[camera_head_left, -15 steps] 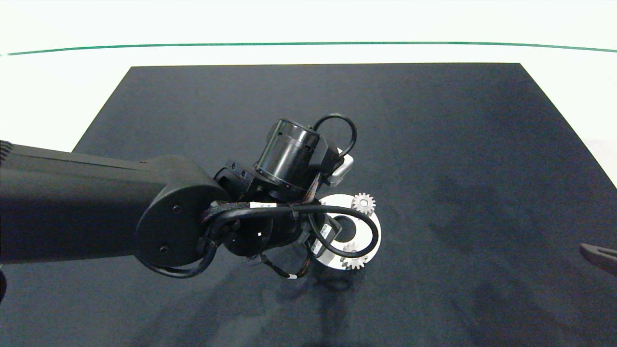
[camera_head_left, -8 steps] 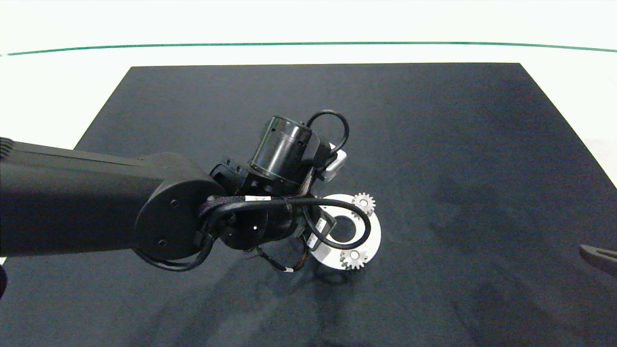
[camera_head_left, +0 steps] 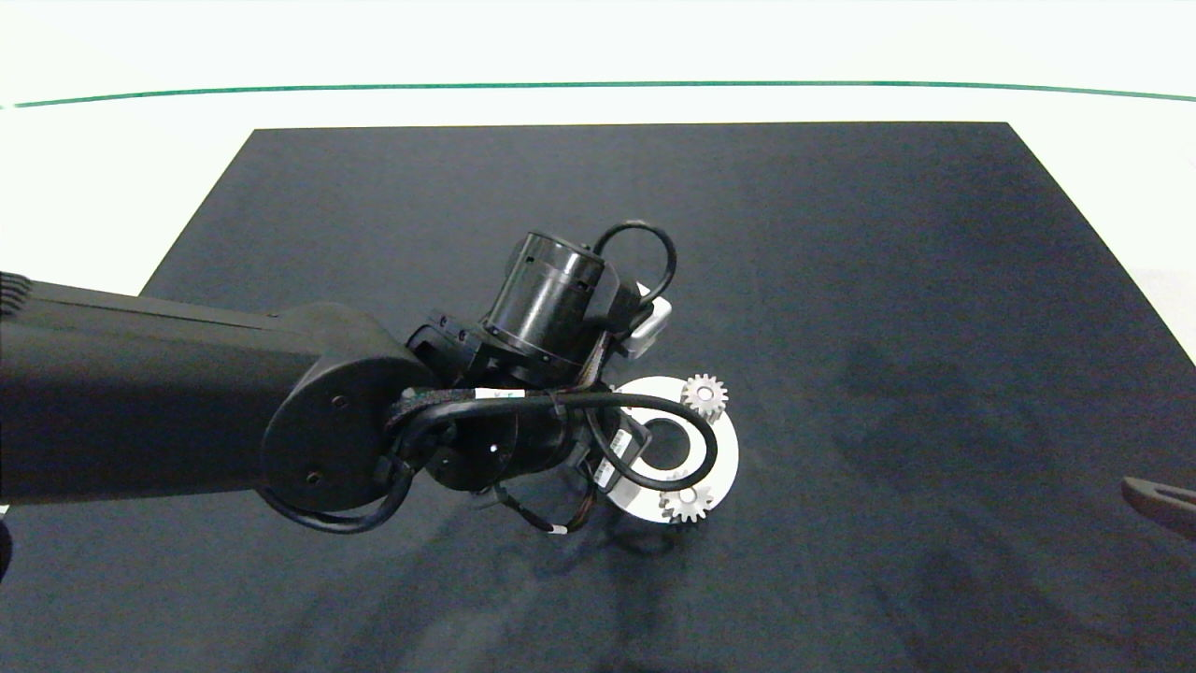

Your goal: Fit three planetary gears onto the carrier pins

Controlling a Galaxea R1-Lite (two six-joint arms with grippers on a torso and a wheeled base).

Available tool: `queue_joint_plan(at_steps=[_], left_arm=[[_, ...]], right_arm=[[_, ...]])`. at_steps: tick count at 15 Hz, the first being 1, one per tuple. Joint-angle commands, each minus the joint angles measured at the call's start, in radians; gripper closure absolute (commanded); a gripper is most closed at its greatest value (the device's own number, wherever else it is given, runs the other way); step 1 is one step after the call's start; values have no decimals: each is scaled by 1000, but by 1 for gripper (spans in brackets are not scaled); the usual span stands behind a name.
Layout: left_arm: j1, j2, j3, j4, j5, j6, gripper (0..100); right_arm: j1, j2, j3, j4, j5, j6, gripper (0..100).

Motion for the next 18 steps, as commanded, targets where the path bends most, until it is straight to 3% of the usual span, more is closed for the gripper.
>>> queue_joint_plan(at_steps=[1, 3, 4, 12, 18], left_arm=[[0, -1, 3, 1, 1, 1, 100], [0, -1, 1, 1, -12, 1, 100], [0, -3, 1, 1, -32, 0, 100], [9, 1, 16, -5, -49, -2, 100], [11, 1, 46, -86, -52, -3, 100]], right_arm=[[0, 0, 0, 3, 0, -3, 0], [0, 0, 1, 3, 0, -6, 0], [0, 0, 1, 3, 0, -6, 0], [0, 0, 3, 3, 1, -6, 0], [0, 1, 5, 3, 12, -7, 0]])
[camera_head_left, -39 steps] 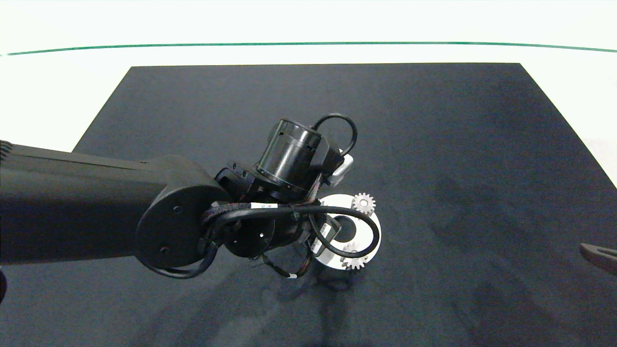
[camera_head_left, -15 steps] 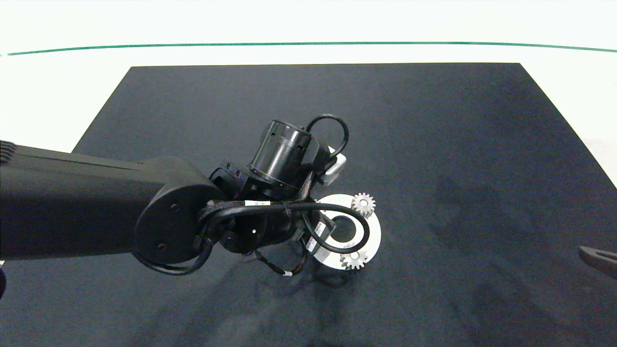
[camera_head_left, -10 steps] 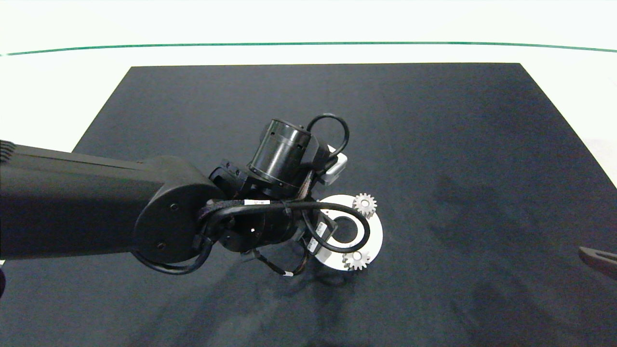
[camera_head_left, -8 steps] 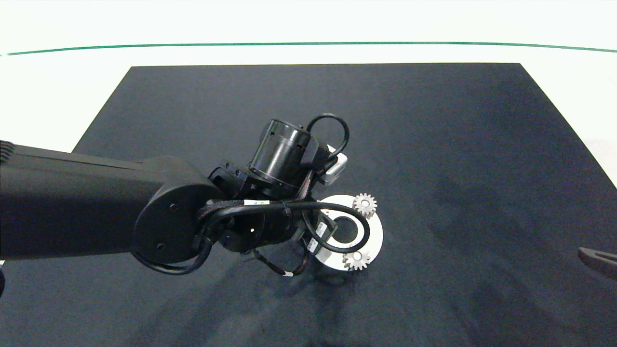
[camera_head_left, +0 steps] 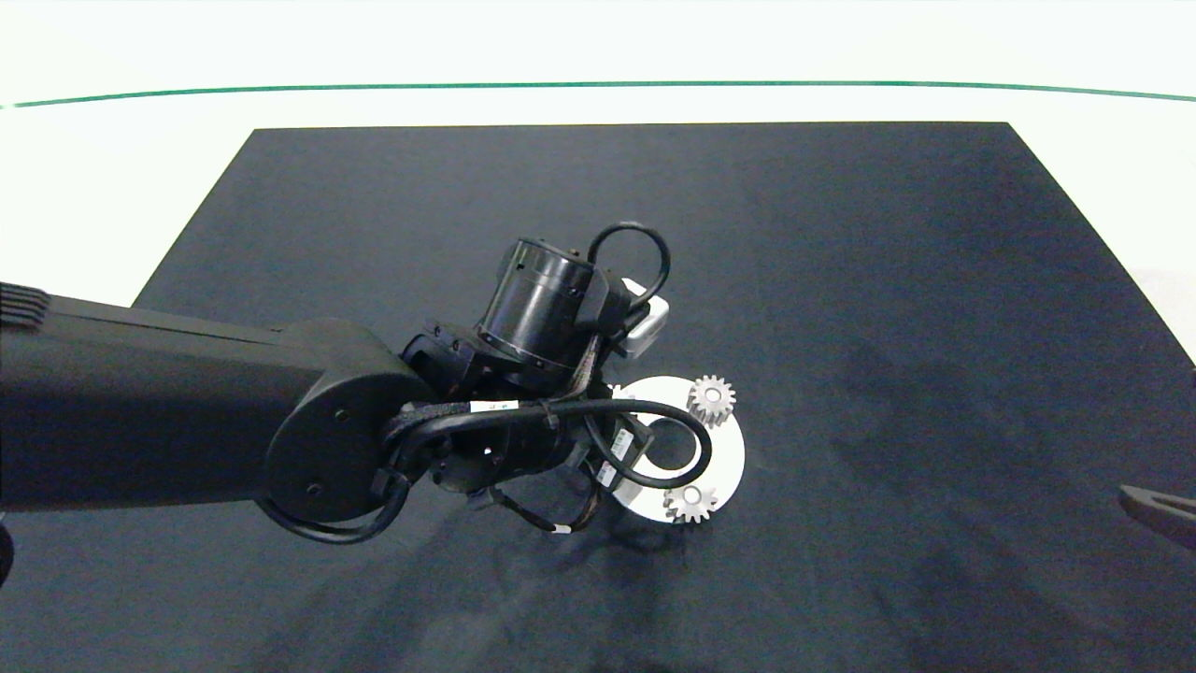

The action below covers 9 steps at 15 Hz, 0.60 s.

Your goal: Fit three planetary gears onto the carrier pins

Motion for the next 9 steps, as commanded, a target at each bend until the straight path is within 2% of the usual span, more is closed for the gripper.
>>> queue_joint_plan(at_steps=[1, 3, 9], left_arm=[[1, 0, 1, -5, 2, -5, 0], [-1, -2, -2, -3, 2, -17, 0], [-4, -2, -5, -5, 2, -16, 0]], right_arm=[[0, 0, 0, 2, -1, -2, 0], [0, 0, -1, 0, 1, -2, 0], [0, -5, -1, 0, 1, -2, 0]])
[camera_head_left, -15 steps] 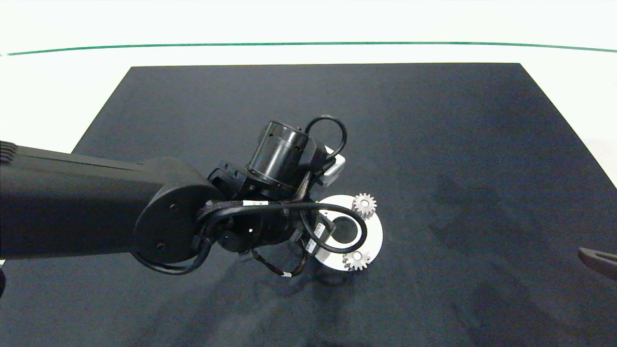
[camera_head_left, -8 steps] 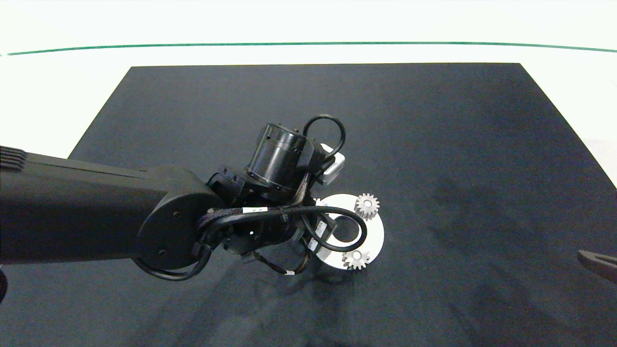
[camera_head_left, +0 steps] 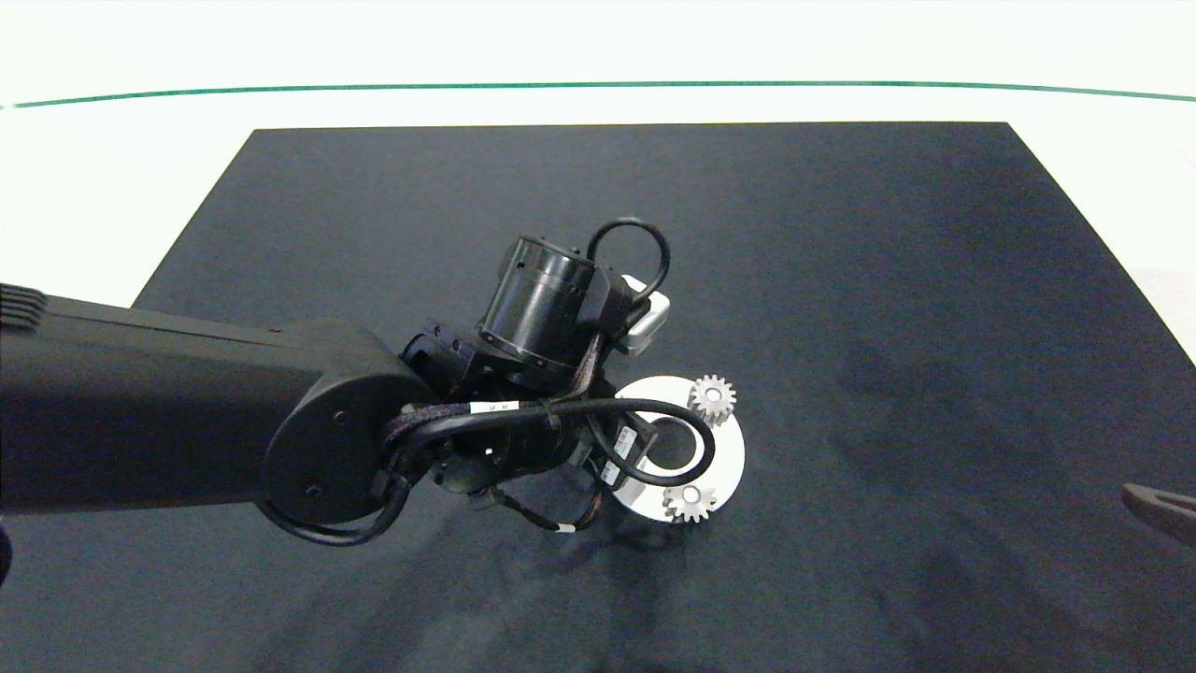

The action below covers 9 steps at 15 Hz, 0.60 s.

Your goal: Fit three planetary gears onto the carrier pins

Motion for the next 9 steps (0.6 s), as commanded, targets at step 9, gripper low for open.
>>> queue_joint_plan(at_steps=[9], left_arm=[[79, -456, -46, 340, 5, -28, 0]], right_arm=[[-15, -33, -28, 8, -14, 1, 0]])
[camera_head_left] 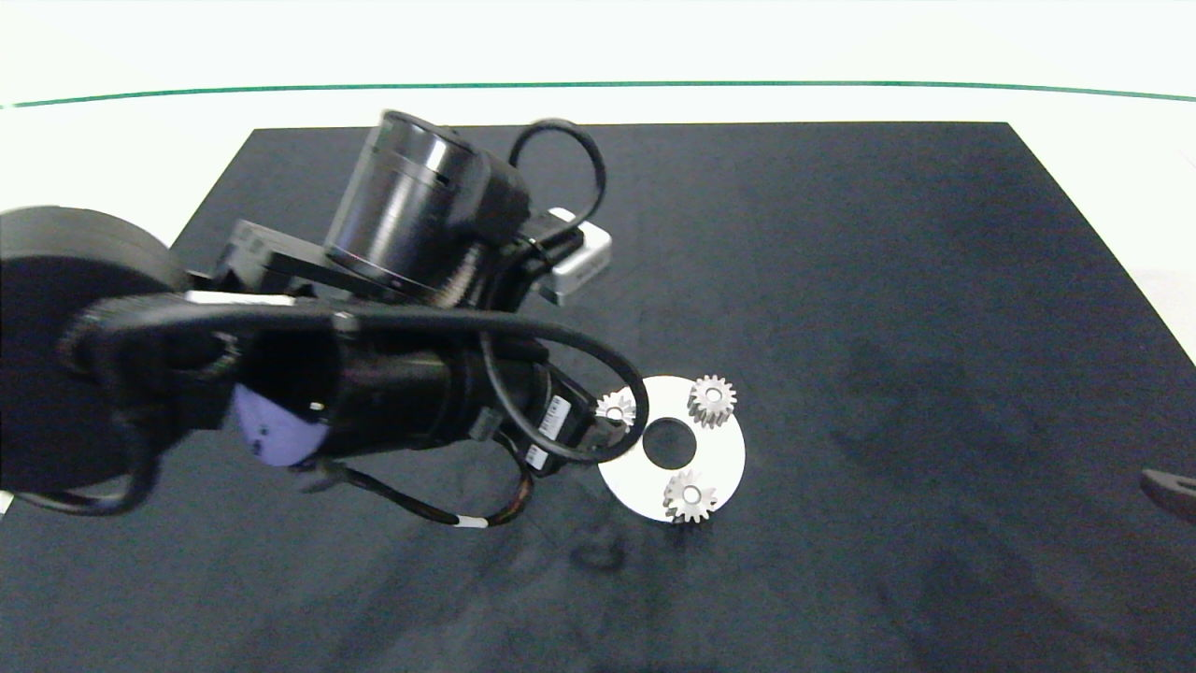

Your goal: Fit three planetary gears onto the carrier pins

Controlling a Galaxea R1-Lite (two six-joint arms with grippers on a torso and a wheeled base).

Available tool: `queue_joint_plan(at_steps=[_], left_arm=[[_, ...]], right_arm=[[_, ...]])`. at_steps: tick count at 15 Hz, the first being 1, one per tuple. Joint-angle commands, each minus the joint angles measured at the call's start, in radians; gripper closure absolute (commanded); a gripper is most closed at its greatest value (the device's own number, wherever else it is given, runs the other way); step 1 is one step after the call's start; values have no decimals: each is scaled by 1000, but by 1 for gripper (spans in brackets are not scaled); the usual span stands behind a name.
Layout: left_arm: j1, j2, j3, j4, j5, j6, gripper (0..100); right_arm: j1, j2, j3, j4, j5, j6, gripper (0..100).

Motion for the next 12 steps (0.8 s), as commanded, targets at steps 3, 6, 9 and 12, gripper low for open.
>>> queue_joint_plan(at_steps=[3, 6, 9, 12], left_arm=[[209, -509, 0, 231, 4, -66, 0], [350, -687, 7, 289, 4, -66, 0], [519, -846, 10, 392, 2, -63, 0], [654, -1010, 16, 478, 1, -59, 0]], right_arm=[[-67, -46, -1, 5, -149, 2, 0], [-166, -138, 44, 39, -165, 8, 0], [-304, -270, 159, 51, -163, 23, 0], [-436, -438, 262, 69, -163, 23, 0]])
